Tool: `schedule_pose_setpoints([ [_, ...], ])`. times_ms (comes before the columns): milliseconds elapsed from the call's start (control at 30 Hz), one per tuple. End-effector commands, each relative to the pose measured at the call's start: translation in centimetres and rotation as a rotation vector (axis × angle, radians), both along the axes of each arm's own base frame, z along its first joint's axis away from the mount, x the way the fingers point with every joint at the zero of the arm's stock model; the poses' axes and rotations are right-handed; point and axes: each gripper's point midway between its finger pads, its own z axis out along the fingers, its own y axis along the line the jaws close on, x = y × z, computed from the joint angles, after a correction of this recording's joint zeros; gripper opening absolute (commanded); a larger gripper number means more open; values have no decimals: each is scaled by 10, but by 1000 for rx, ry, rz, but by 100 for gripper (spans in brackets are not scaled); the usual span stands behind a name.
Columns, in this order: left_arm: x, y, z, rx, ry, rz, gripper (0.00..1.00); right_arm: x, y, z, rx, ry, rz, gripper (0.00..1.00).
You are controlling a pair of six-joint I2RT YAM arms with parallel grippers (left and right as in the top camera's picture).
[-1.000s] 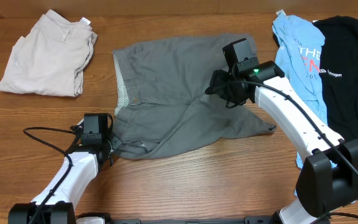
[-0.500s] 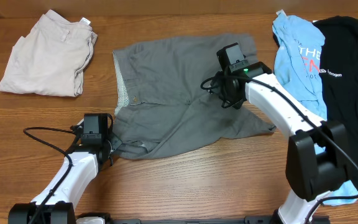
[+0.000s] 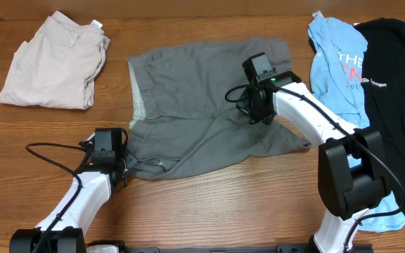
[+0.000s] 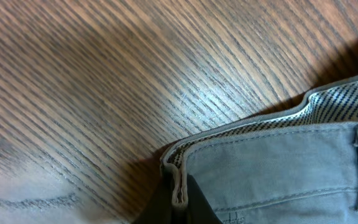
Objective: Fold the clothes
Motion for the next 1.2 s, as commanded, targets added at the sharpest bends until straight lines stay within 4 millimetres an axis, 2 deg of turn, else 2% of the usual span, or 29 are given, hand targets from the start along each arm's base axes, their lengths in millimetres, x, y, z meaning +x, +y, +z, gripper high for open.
schedule_pose_setpoints([
  [0,15,9,19,81,1,-70,4,-1,-16,34,-11,-55,-29,4],
  [167,40,9,80,97,3,-108,4,-24,-40,96,1,-110,-68,4],
  [200,43,9,87,99,2,-113,4,-29,-43,105,3,-118,-71,4],
  [267,50,9,119,115,3,-147,4,-52,-55,136,-7,-147,-82,4],
  [333,51,9,133,123,6,-167,4,-67,-63,151,-23,-164,-90,4],
  [467,48,9,166,129,4,-182,4,-111,-82,185,-43,-191,-102,4],
  [567,44,9,190,138,-24,-200,4,-140,-95,201,-59,-207,-118,4],
  [700,30,8,224,148,-79,-213,4,-177,-110,218,-59,-236,-153,4],
  [800,15,8,235,149,-88,-213,4,-193,-114,222,-53,-239,-163,4],
  [933,-17,8,243,146,-63,-214,4,-217,-122,221,-68,-199,-164,4],
  [1067,-39,9,248,154,-52,-210,4,-221,-123,220,-73,-184,-159,4],
  [1167,-42,10,248,154,-52,-209,4,-205,-121,222,-85,-226,-141,4],
])
